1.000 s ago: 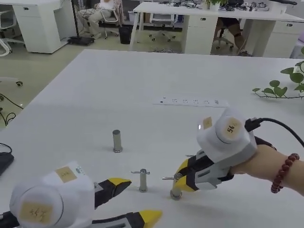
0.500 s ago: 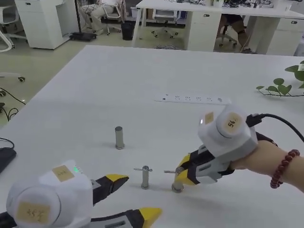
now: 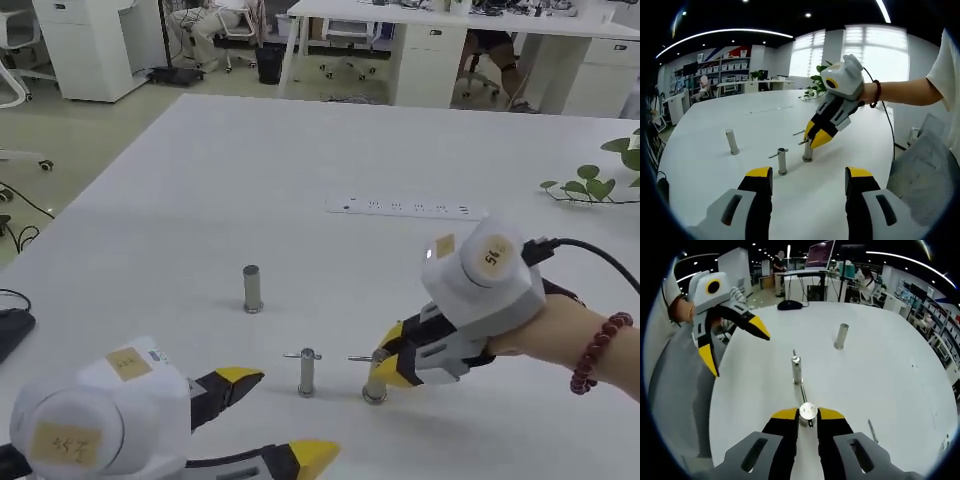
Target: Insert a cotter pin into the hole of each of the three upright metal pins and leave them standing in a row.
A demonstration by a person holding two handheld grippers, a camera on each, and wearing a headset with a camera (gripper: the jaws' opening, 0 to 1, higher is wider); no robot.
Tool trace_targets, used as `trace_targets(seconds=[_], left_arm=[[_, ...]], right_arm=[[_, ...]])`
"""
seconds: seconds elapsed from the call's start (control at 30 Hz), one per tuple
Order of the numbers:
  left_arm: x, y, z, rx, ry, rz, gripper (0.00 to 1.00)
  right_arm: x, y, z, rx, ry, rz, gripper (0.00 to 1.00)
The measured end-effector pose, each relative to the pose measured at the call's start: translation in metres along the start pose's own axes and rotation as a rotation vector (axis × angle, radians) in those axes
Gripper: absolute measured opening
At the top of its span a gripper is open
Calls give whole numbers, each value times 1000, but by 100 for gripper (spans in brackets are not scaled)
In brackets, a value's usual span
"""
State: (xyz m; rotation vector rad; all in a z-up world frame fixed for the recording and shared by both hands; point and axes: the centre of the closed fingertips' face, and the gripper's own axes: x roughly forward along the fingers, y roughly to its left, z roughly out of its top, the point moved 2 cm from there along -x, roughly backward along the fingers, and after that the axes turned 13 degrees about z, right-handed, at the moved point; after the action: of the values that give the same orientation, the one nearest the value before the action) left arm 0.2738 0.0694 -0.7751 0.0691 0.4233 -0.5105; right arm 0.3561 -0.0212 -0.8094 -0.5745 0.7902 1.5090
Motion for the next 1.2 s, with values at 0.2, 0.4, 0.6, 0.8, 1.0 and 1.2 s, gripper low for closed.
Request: trace_targets(seconds=[0.2, 0.4, 0.6, 0.8, 1.0, 1.2], left_arm=[[0, 1, -1, 7, 9, 2, 60], [0, 4, -2, 6, 9, 16, 61], [-1, 6, -3, 28, 17, 29, 62], [-2, 7, -3, 48, 18, 40, 63], [-2, 8, -2, 53, 15, 46, 65], [-3, 9, 0, 36, 10, 50, 66]], right_arm=[[5, 2, -4, 27, -2, 6, 20], [3, 5, -1, 56, -44, 6, 24], [-5, 3, 9, 87, -92, -11, 30], [-13, -1, 29, 96, -156, -33, 35], [-13, -8, 56, 80, -233, -58, 36], [-5, -20, 73, 85, -274, -90, 37]])
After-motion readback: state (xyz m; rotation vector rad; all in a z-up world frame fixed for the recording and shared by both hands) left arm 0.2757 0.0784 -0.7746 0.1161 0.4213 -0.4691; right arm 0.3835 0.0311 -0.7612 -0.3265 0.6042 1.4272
